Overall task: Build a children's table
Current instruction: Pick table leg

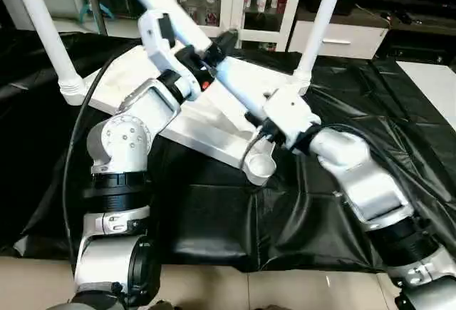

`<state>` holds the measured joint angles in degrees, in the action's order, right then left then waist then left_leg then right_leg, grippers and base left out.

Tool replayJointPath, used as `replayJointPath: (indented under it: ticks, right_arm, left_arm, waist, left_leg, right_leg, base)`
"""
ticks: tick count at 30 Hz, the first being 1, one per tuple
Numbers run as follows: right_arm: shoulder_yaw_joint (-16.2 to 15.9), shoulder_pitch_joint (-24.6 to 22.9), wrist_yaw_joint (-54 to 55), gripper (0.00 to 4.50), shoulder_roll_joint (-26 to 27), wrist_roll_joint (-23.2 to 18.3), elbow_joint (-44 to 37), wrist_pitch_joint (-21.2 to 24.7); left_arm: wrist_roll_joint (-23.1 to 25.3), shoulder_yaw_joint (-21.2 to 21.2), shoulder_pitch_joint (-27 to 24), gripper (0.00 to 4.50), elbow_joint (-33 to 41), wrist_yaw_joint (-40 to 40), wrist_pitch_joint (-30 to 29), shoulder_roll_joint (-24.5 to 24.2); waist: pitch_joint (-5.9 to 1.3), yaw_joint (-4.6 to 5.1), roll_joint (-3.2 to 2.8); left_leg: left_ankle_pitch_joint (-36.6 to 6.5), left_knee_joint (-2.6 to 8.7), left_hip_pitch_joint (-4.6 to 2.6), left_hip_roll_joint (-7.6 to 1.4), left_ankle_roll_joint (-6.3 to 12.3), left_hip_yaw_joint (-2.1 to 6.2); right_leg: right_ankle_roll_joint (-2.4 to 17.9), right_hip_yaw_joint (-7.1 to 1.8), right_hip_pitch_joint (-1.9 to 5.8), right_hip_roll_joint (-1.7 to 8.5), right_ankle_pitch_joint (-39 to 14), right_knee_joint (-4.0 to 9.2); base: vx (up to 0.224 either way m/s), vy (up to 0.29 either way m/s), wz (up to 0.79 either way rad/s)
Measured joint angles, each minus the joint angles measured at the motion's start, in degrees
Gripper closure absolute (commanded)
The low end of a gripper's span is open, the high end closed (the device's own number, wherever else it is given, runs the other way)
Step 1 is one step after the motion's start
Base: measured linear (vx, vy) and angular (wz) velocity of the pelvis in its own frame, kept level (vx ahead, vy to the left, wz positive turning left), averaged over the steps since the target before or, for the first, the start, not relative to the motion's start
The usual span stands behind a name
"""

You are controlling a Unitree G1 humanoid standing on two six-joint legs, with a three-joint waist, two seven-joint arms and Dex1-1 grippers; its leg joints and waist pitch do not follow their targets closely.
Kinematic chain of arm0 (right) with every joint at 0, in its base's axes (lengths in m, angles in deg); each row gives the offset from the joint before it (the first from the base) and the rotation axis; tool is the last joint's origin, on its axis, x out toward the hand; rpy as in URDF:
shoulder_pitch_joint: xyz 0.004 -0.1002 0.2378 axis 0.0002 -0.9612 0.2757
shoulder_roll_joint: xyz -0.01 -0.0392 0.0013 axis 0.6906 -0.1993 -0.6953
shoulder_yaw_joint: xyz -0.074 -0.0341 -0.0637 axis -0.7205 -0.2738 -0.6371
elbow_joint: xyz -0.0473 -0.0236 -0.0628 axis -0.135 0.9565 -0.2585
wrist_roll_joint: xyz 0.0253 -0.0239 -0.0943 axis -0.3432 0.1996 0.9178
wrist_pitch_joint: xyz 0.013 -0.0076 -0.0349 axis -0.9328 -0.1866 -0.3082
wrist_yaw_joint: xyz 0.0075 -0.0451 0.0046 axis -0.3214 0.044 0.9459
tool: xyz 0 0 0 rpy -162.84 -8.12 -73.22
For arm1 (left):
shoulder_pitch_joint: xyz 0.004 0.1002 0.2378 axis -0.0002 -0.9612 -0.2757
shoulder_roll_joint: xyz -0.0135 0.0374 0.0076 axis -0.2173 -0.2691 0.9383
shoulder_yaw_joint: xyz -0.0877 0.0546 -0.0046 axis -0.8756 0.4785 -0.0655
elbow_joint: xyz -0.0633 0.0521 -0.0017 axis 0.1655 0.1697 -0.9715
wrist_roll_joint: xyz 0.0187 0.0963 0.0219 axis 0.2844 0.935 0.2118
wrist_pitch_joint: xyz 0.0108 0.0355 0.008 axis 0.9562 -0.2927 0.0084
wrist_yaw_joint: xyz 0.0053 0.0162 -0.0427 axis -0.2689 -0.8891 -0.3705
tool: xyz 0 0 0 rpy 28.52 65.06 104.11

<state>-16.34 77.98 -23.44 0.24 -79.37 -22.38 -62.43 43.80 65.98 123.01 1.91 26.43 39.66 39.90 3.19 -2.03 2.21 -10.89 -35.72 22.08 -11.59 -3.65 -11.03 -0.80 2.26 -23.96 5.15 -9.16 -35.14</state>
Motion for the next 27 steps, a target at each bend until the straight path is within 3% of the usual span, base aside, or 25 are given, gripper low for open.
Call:
replayJointPath:
  ticks: [5, 8, 16, 27]
  right_arm:
    - [-1.53, -0.01, 4.93, 2.66, 1.33, 6.14, 0.0, -2.02]
    - [-1.9, -0.01, 6.07, 2.66, 1.74, 8.06, 0.25, -3.36]
    - [-1.92, 0.0, 7.52, 2.66, 2.53, 9.56, 2.02, -5.43]
    - [-1.35, 0.02, 7.8, 2.66, 3.16, 10.22, 3.94, -8.08]
  left_arm:
    - [-0.37, -1.37, 0.04, 1.61, -0.01, -3.4, -0.14, 1.18]
    - [-0.7, -1.7, 0.04, 1.98, 0.07, -4.22, -0.47, 1.22]
    - [-2.34, -2.29, 0.04, 2.57, 0.69, -5.37, -0.95, 1.72]
    - [-3.59, -2.66, 0.03, 2.69, 0.82, -6.24, -1.09, 1.77]
  waist:
    - [0.0, 0.18, 0.0]
    - [0.0, 0.19, 0.0]
    - [0.01, 0.21, 0.03]
    - [0.01, 0.19, 0.04]
  left_leg:
    - [0.0, 0.02, 0.0, -0.04, 0.0, -0.02]
    - [0.0, 0.02, -0.01, -0.04, 0.0, -0.02]
    - [0.0, 0.02, -0.01, -0.05, 0.0, -0.04]
    - [0.0, 0.02, 0.0, -0.05, 0.0, -0.07]
  right_leg:
    - [-0.01, 0.0, -0.02, -0.06, 0.0, 0.01]
    - [-0.01, -0.01, -0.01, -0.07, 0.0, 0.0]
    - [-0.02, -0.01, -0.02, -0.07, 0.0, 0.0]
    - [-0.03, -0.02, -0.02, -0.08, 0.01, 0.0]
  base:
    - [0.0, 0.0, 0.0]
    - [0.0, 0.0, 0.0]
    - [0.0, 0.0, 0.0]
    - [0.0, 0.0, 0.0]
